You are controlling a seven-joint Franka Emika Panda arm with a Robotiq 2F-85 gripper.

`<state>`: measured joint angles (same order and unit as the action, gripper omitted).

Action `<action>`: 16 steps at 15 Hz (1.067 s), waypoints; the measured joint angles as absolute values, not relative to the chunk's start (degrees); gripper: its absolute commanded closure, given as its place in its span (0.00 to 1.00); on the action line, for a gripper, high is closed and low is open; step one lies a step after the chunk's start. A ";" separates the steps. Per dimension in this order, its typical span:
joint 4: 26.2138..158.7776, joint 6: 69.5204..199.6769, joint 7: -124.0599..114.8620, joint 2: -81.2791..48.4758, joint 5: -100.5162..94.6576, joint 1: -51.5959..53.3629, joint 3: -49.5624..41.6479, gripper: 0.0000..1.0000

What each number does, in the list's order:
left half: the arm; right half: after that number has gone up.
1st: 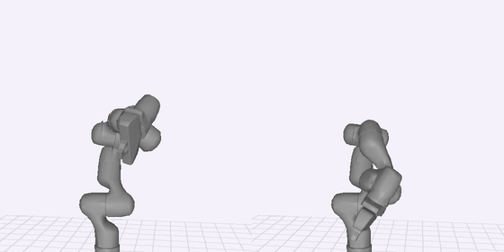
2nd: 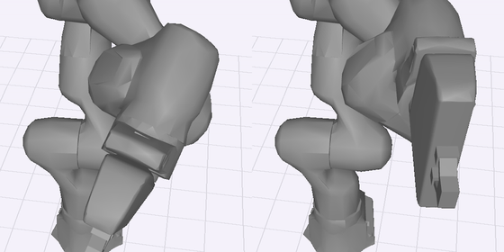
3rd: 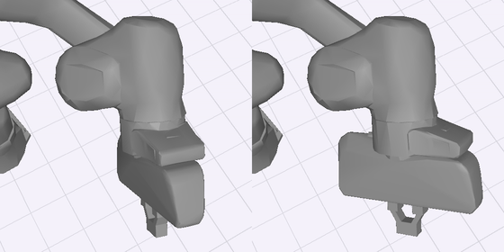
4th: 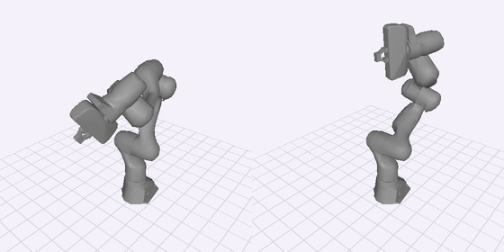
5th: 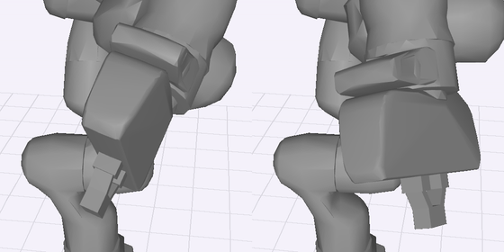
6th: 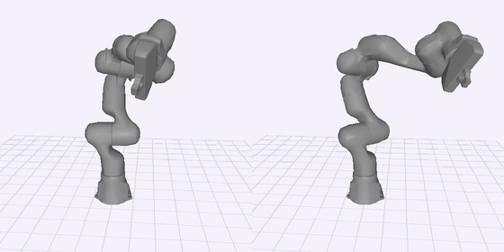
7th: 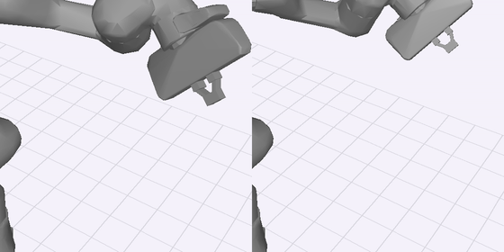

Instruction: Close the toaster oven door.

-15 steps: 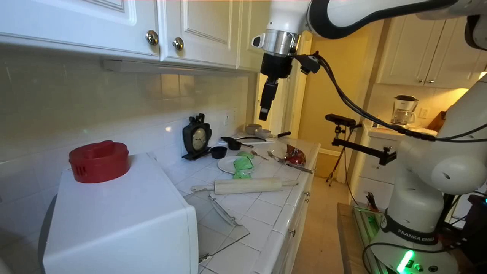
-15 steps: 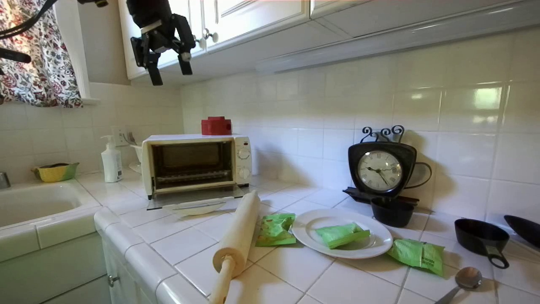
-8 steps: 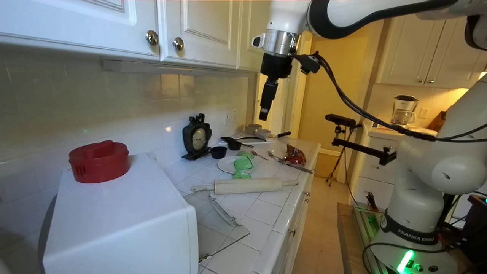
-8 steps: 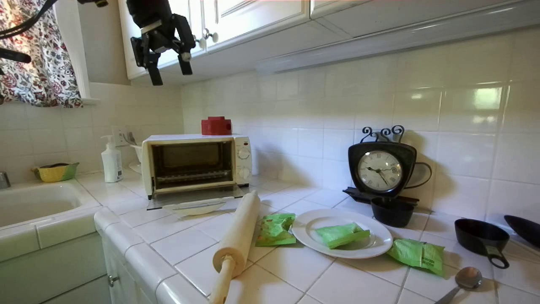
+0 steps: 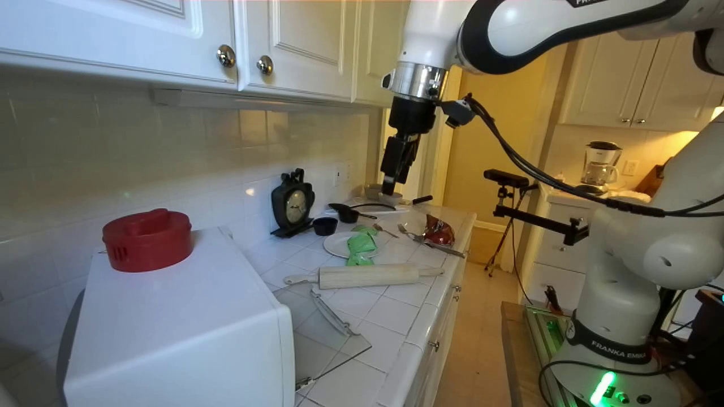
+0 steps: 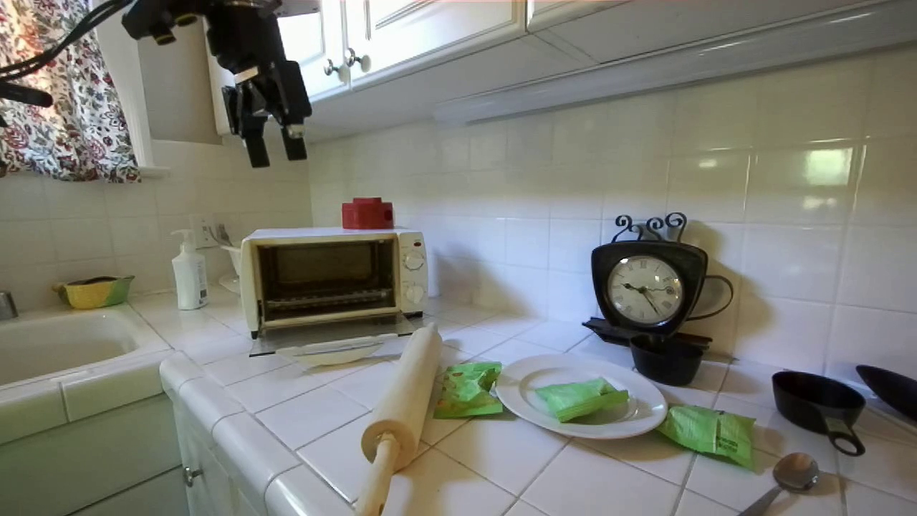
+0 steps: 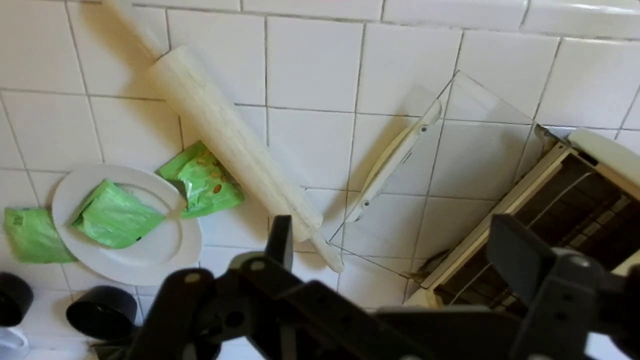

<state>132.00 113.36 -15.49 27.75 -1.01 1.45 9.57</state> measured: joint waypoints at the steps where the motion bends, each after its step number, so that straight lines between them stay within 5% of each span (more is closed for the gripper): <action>1: 133.60 113.90 -17.74 28.36 0.14 1.46 9.57 0.00; 10: 158.42 130.51 -26.29 42.87 6.60 0.10 6.35 0.00; 16: 159.52 144.86 -17.72 40.52 9.51 -1.89 -3.47 0.00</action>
